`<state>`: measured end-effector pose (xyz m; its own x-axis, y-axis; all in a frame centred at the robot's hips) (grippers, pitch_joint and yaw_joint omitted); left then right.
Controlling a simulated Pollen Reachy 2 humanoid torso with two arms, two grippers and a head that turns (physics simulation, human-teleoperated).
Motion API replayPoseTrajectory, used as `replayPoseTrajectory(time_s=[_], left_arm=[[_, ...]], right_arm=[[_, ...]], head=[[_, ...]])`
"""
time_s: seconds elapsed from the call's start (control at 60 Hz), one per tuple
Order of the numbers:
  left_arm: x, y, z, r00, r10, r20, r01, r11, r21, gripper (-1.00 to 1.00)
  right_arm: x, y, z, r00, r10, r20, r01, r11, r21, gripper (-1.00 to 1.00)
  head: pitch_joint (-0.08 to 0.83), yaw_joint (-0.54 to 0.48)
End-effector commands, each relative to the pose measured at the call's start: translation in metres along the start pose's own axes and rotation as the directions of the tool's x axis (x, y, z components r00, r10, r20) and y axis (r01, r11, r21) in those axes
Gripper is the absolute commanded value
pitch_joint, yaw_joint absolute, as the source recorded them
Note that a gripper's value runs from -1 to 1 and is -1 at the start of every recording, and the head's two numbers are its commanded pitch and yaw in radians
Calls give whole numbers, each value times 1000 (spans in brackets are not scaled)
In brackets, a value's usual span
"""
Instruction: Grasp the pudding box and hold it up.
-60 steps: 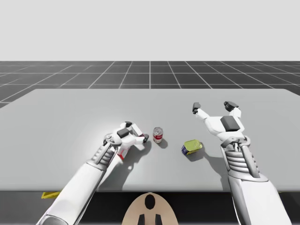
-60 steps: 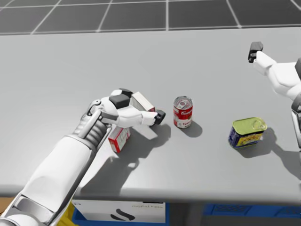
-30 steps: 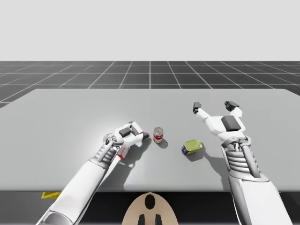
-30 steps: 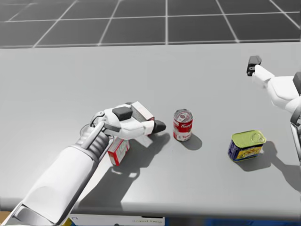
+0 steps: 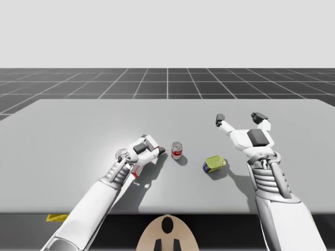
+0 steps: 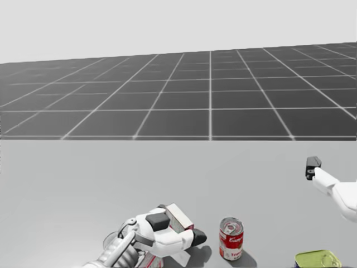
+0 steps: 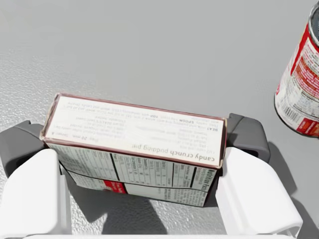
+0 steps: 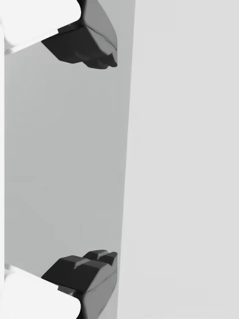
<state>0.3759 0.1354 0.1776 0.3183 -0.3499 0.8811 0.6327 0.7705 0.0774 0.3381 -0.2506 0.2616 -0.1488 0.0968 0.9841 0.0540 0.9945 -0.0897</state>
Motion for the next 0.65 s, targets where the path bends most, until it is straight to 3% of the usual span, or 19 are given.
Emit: replayPoseTrajectory(time_s=[0.017,0.067,0.1,0.133,0.283,0.4,0.45,0.5,0.533,0.583,0.6,0.633,0.65], left_arm=[[1,-2,5,1000,11,-1,-11,1000,-11,1000],[12,0,12,1000,13,28,-13,1000,-6,1000],[16,1,15,999,13,40,-13,1000,-4,1000],[25,2,22,998,13,64,-13,1000,-1,1000],[54,9,44,990,-6,138,2,1000,27,1000],[84,13,63,977,-28,210,17,998,53,1000],[100,15,75,967,-38,251,22,997,68,1000],[113,15,85,957,-45,288,23,997,79,1000],[123,14,93,946,-53,319,26,996,89,1000],[138,12,106,929,-67,363,31,994,102,1000],[145,11,113,918,-77,388,37,993,109,1000],[152,9,119,908,-86,410,40,992,118,1000],[156,8,124,901,-92,424,43,991,124,1000]], right_arm=[[0,-1,0,1000,6,1,-6,1000,-8,-1000],[1,-2,0,1000,10,0,-10,1000,-10,-1000],[1,-1,0,999,43,6,-43,999,-19,-1000],[0,-2,0,1000,29,-2,-29,999,-14,-1000],[0,-2,0,999,37,-5,-37,999,-15,-1000],[-1,-4,-3,1000,30,-9,-31,998,-54,-1000],[-1,-4,-5,1000,29,6,-28,997,-73,-1000],[-2,-4,-6,998,57,17,-55,995,-87,-1000],[-3,-4,-6,999,47,13,-46,996,-75,-1000],[-4,-3,-8,997,71,30,-69,995,-67,-1000],[-5,-3,-10,996,76,40,-73,995,-69,-1000],[-5,-2,-10,997,58,47,-55,997,-62,-1000],[-7,-1,-12,997,21,79,-16,998,-62,-1000]], head=[[254,127],[254,126],[254,125],[254,125],[252,131],[244,133],[242,133],[240,133],[239,133],[237,133],[236,133],[236,133],[235,133]])
